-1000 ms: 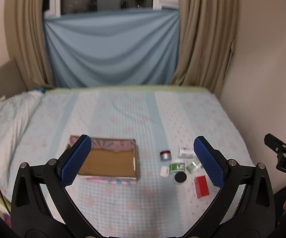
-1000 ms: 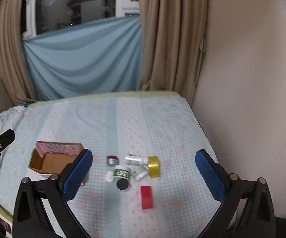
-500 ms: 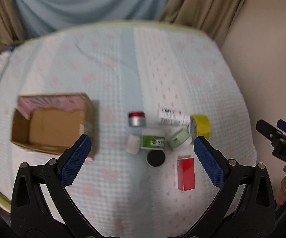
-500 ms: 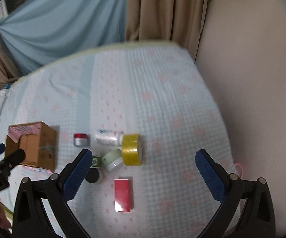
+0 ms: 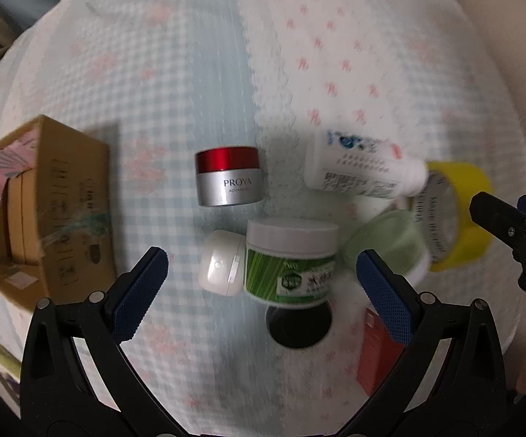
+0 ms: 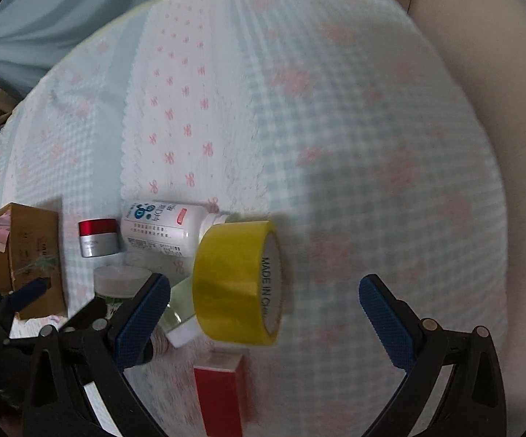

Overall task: Organize rigid objects
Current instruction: 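Lower the left tool onto the TWG jar while the right tool reaches the yellow tape, then close the left gripper on the TWG jar while the right gripper grasps the yellow tape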

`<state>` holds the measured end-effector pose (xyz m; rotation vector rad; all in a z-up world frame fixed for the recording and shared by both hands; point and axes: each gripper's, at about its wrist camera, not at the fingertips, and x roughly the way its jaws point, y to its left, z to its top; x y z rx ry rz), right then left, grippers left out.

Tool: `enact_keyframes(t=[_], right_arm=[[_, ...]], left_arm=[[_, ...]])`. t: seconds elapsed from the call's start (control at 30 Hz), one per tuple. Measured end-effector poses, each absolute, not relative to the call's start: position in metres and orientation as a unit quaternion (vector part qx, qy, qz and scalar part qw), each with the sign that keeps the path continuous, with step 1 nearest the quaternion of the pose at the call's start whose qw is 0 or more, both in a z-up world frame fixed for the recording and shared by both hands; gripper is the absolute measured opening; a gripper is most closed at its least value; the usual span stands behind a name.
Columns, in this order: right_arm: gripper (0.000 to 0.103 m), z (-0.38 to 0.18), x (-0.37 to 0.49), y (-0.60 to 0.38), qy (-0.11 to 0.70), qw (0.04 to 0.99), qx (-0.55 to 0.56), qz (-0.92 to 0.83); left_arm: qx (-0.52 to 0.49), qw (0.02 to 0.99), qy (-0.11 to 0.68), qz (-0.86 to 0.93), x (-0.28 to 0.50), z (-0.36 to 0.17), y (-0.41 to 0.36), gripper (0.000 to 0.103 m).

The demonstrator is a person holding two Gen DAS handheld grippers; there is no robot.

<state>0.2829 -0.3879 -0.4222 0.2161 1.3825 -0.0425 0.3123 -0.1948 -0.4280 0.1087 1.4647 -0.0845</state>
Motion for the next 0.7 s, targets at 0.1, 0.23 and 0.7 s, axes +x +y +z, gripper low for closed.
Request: enact_keyframes(t=[0.1,0.23,0.7], right_arm=[[0.103,-0.438,0.288,-0.382,0.649,0.753,0.102,-0.018],[0.096,-0.453,0.294,-0.377,0.657,0.747,0.104,-0.02],[0.036,-0.477,0.304,-0.371,0.675,0.731,0.102,-0.016]], left_arm=[[0.061,0.728,0.682,-0.035,0.317,-0.446,-0.198,0.102],[0.068,0.714,0.696,-0.038,0.319,-0.466,-0.201,0.1],[0.078,0.697,0.71,-0.061,0.318,-0.493,-0.222,0.068]])
